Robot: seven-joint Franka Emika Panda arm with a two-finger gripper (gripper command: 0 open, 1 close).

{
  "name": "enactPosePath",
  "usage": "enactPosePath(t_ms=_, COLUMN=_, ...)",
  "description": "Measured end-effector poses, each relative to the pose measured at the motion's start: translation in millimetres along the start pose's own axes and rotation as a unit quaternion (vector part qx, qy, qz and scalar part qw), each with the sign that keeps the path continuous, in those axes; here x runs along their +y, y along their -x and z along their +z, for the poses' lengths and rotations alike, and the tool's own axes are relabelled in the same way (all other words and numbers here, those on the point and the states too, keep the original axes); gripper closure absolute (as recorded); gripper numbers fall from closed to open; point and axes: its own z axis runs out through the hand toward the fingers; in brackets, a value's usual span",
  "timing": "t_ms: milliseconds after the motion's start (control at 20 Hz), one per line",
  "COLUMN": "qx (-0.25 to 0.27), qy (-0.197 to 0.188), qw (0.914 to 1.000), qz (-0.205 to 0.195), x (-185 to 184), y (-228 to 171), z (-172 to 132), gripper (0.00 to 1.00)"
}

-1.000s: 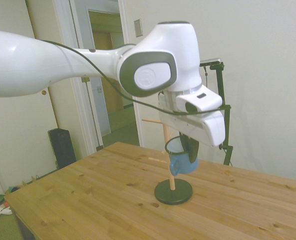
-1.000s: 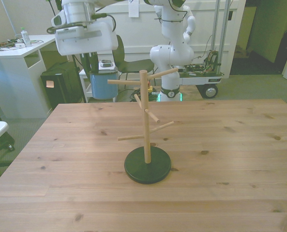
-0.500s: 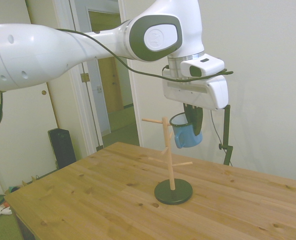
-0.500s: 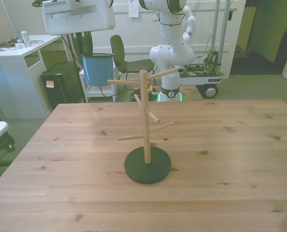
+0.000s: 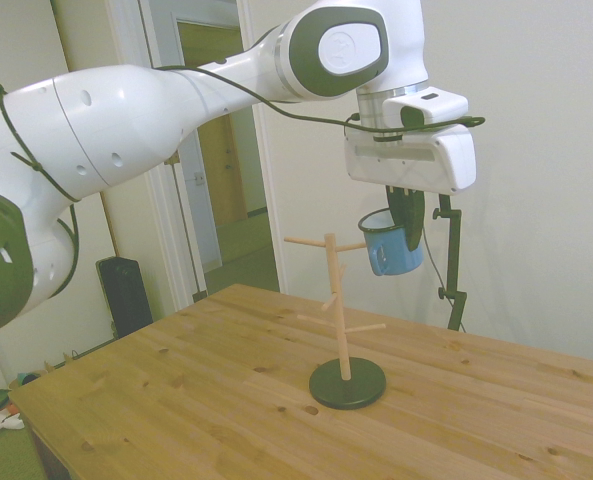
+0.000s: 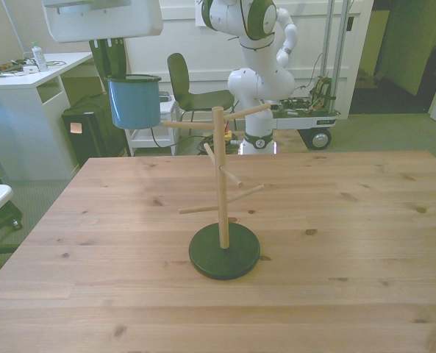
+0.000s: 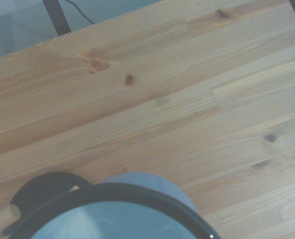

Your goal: Hang the mug

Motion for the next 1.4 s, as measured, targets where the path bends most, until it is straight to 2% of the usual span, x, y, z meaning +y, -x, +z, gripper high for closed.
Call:
enactPosePath(t_ms=350, qx=0.009, qy=-0.001, qw=0.9999, qz=0.005, x=-19, y=-4, z=6, gripper=1.0)
enactPosePath(t_ms=650, qx=0.01, qy=-0.021, qw=0.9997, qz=0.0, x=-38, y=3, z=6, gripper=1.0)
enactPosePath(t_ms=1000, qx=0.046, qy=-0.015, qw=0.9987, qz=0.013, x=-48, y=4, z=4, gripper=1.0)
enactPosePath(t_ms=1250, qx=0.078, qy=-0.04, qw=0.9962, qz=0.004, x=-72, y=10, z=6, gripper=1.0)
enactPosePath(t_ms=1400, qx=0.081, qy=-0.043, qw=0.9958, qz=-0.005, x=-86, y=20, z=7, gripper=1.0)
